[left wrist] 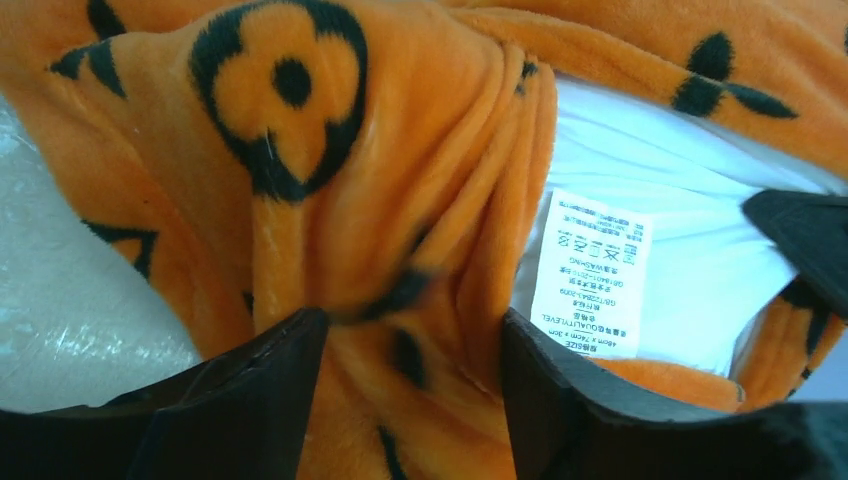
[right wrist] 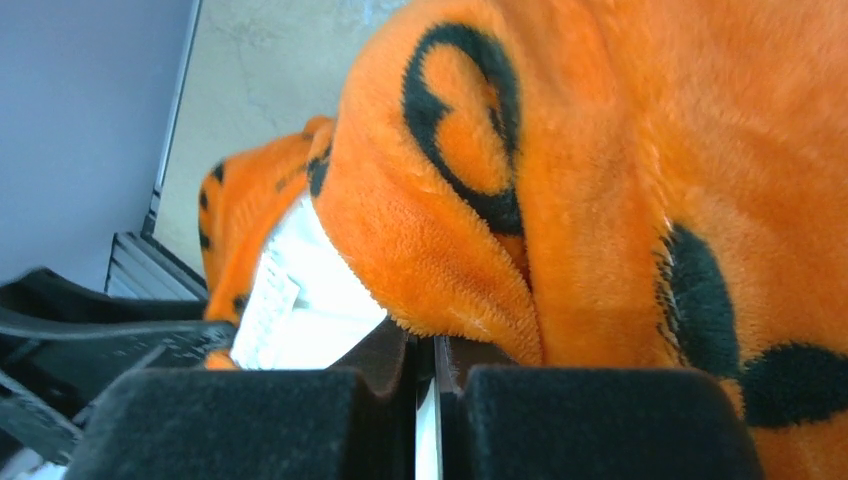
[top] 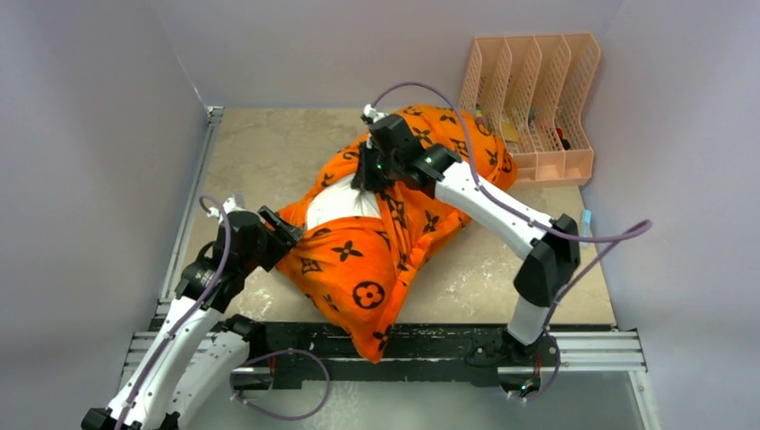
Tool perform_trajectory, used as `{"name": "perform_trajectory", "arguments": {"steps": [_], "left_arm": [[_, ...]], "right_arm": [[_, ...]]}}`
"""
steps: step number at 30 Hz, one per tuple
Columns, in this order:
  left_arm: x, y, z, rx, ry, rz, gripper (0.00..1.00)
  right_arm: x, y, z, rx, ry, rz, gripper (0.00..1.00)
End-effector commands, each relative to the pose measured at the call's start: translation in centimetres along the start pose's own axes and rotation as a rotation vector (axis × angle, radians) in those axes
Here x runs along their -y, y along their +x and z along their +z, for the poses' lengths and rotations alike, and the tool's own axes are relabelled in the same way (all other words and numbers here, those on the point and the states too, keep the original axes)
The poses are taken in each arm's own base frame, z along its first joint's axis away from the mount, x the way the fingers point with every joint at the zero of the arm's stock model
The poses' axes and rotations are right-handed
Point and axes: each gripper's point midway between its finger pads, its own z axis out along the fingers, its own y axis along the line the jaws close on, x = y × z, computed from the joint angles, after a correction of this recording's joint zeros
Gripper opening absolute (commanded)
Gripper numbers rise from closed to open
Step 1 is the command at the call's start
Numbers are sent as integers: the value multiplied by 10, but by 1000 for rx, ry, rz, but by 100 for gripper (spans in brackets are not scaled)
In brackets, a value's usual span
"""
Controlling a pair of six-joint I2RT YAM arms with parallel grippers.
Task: Remove the pillowcase from the pillow
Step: Remove the pillow from the pillowcase.
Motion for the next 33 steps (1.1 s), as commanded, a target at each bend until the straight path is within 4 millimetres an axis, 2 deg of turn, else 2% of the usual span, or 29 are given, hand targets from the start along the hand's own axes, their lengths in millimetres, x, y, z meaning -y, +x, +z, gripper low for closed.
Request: {"name": "perform_trajectory", "arguments": {"steps": [1,2,4,6,8,11,14,15,18,19,20,21,22,23,24,27,29,31,33], "left_arm": [[16,7,-13,-114,-3,57,65],[18,-1,-13,-90,-29,63,65],[13,-16,-13,-43,-108,102,69],[0,-28,-8,-6,-220,147,74],[-11,-31,2,-2,-295,163,74],[-4,-22,18,-27,-243,132,74],[15,3,33,-115,-77,90,75],[15,10,36,-137,-53,76,75],[22,21,34,-163,43,64,74],[22,22,32,-163,58,78,69],[18,20,31,-155,37,90,59],[4,19,31,-144,-32,103,45],[-11,17,31,-129,-107,111,30],[-28,14,29,-110,-189,110,8],[-44,14,26,-96,-257,105,0],[-64,6,20,-13,-327,55,0],[-70,2,16,25,-341,25,0],[-76,2,13,39,-361,-1,0],[-80,7,10,33,-370,-30,0]], "right_arm": [[34,-28,-6,224,-16,39,0],[35,-4,1,189,-21,23,0],[45,34,0,145,4,33,0],[66,59,-7,140,65,49,0],[88,79,-19,144,122,89,0],[101,111,-25,113,109,112,0],[104,140,-18,24,92,124,0],[104,153,-14,-12,85,138,0],[108,185,-2,-81,83,175,0],[110,194,0,-96,87,193,0],[111,200,1,-105,88,207,0],[113,204,1,-108,88,219,0],[114,205,0,-105,92,230,0],[115,203,-3,-92,99,238,0],[115,199,-6,-79,107,244,0],[110,173,-20,-17,119,227,0],[114,138,-35,64,170,205,0],[112,86,-51,151,123,224,0],[97,26,-69,236,-10,250,0]]}}
